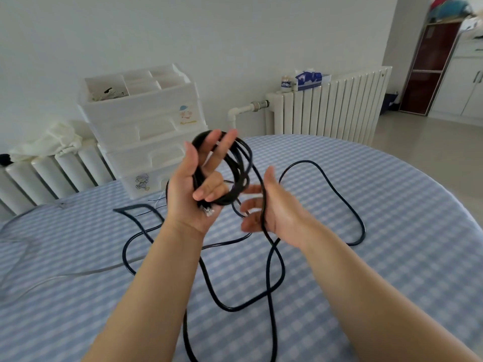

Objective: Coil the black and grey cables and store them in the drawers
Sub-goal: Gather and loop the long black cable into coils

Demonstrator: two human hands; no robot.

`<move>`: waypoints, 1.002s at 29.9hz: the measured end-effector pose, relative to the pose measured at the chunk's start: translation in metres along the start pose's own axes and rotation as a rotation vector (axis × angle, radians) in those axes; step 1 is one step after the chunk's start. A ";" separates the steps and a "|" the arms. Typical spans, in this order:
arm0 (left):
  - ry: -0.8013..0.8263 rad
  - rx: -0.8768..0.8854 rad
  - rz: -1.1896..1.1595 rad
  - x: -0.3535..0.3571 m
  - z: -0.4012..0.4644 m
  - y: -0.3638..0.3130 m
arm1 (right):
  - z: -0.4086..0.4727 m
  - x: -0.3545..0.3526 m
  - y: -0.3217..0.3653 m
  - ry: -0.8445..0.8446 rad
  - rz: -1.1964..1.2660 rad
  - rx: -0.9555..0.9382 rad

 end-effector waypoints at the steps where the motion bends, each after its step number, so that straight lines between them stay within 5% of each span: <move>1: -0.024 0.031 -0.005 -0.002 0.001 -0.005 | -0.003 0.000 -0.003 0.016 -0.080 0.012; 5: -0.156 0.104 -0.038 -0.008 0.003 -0.014 | -0.006 -0.001 -0.015 -0.109 -0.461 -0.053; 10: -0.348 0.238 -0.068 -0.015 0.004 -0.024 | -0.016 0.006 -0.013 -0.400 -1.350 -0.460; 13: -0.461 0.325 -0.006 -0.013 0.001 -0.026 | -0.023 0.019 -0.012 -0.397 -1.671 -0.580; 20: -0.542 0.492 0.517 -0.002 -0.004 -0.008 | -0.037 0.041 0.006 0.035 -1.776 -0.553; 25: -0.434 0.580 0.890 0.000 -0.006 0.008 | -0.044 0.043 0.029 0.121 -1.861 -0.573; 30: -0.338 0.585 0.922 0.000 -0.005 0.013 | -0.045 0.037 0.039 0.110 -1.780 -0.596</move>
Point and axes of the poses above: each hand's wrist, its own z-axis towards the middle knuckle, its own x-axis out of the palm, y = z × x, the point moved 2 cm from there along z, towards the middle knuckle, and after that the axes turned 12 degrees about -y, right-handed, at the moved point
